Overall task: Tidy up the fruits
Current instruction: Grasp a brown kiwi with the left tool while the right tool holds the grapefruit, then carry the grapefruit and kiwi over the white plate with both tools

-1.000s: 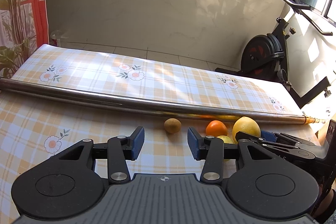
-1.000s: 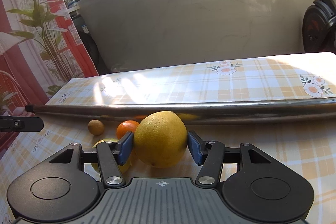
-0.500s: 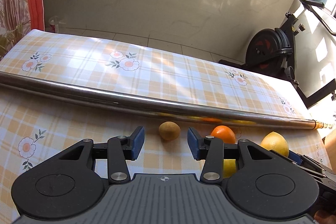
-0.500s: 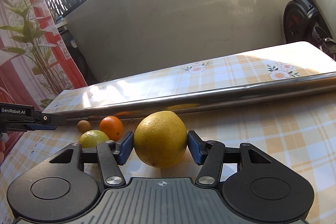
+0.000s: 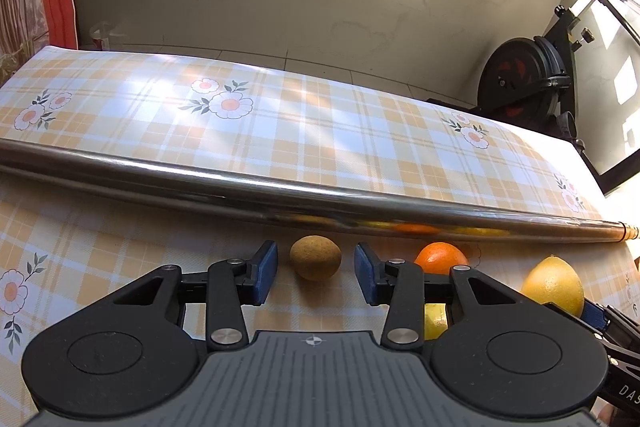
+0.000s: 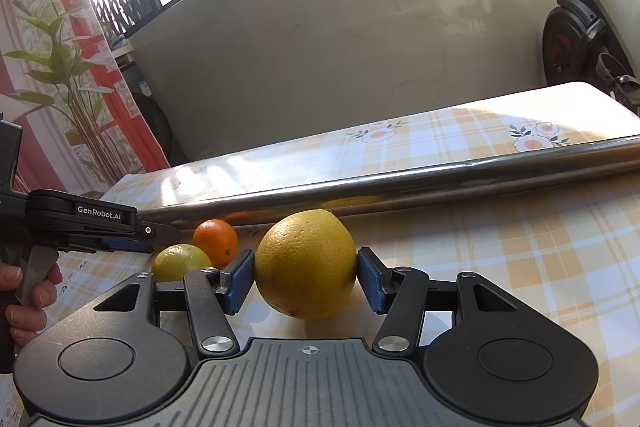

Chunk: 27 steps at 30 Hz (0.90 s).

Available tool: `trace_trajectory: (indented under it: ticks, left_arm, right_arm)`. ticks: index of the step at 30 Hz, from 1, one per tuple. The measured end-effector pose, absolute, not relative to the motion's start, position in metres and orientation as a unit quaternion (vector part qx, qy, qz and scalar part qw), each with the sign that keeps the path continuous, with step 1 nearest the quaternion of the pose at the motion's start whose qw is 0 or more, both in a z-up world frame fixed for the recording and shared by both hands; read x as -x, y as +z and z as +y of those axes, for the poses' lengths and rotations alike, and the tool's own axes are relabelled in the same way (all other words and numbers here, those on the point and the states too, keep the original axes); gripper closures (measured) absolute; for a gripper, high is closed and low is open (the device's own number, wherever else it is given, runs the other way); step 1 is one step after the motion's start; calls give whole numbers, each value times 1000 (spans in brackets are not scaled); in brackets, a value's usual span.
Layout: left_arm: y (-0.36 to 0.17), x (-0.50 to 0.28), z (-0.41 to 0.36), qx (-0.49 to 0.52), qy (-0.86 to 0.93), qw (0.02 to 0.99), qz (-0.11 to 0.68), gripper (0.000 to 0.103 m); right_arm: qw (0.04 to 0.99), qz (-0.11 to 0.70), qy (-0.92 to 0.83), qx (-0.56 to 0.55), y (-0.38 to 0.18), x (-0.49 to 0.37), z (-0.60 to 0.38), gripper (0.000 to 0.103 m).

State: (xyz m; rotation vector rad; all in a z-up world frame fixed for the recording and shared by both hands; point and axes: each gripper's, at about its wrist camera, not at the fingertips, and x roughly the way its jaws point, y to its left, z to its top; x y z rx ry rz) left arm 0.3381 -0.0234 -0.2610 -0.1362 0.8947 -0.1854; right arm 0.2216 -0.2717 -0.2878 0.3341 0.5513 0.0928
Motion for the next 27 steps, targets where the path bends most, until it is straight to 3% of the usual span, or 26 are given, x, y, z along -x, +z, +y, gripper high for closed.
trace_trajectory:
  ticks: [5,15,27]
  left_arm:
    - [-261,-337,-22,67,-93,896,429,74]
    - [-249,-321,-16,51,-104,901,419,74]
    - [-202,-229,1,46,-113,923,364,74]
  right_arm:
    - [947,269,46,-170,-289,-221,-273,51]
    - [945,268,49,-179,-290,-220,-276,51]
    - [945,282,26,-165,-284,-217,-265,51]
